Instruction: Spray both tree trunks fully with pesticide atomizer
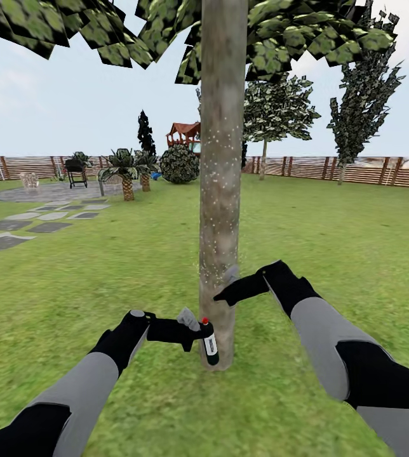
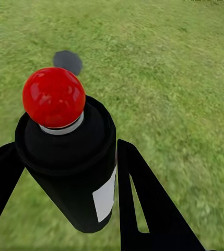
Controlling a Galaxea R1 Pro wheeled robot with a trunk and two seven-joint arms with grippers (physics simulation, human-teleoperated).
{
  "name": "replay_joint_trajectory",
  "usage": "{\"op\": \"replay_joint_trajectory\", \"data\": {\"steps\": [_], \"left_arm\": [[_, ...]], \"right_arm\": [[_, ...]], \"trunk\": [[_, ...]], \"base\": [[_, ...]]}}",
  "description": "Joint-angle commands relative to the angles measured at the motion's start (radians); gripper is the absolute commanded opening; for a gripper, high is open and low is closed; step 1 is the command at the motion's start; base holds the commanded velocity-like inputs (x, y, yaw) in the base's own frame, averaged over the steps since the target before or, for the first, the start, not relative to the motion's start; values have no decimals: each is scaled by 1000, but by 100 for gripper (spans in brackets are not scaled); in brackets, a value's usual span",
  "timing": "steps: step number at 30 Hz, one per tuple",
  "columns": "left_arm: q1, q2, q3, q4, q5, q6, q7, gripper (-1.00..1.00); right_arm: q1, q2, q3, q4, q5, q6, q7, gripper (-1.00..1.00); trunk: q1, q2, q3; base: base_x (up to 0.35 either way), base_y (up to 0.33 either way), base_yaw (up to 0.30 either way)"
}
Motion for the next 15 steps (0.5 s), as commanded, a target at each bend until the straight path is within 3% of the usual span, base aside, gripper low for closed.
{"op": "replay_joint_trajectory", "data": {"steps": [1, 6, 7, 11, 15], "left_arm": [[0, 0, 1, 0, 1, 0, 0, -100], [0, 1, 3, -1, 0, 0, 0, -100], [0, 2, 5, 0, 0, 0, 0, -100], [0, 4, 48, 2, -2, 1, 3, -100], [0, 13, 64, 11, -5, 1, 11, -100]], "right_arm": [[-11, -10, 0, -15, 0, 19, -9, -100], [-36, -47, -2, -29, 1, 38, -85, -100], [-37, -60, -2, -30, 1, 38, -96, 100], [-40, -149, -2, -41, 1, 39, -129, 100], [-39, -290, -9, -59, -1, 37, -402, 100]], "trunk": [[0, 0, 0], [0, 0, 0], [0, 0, 0], [0, 0, 0], [0, 0, 0]], "base": [[0, 0, 0], [0, 0, 0], [0, 0, 0], [0, 0, 0], [0, 0, 0]]}}
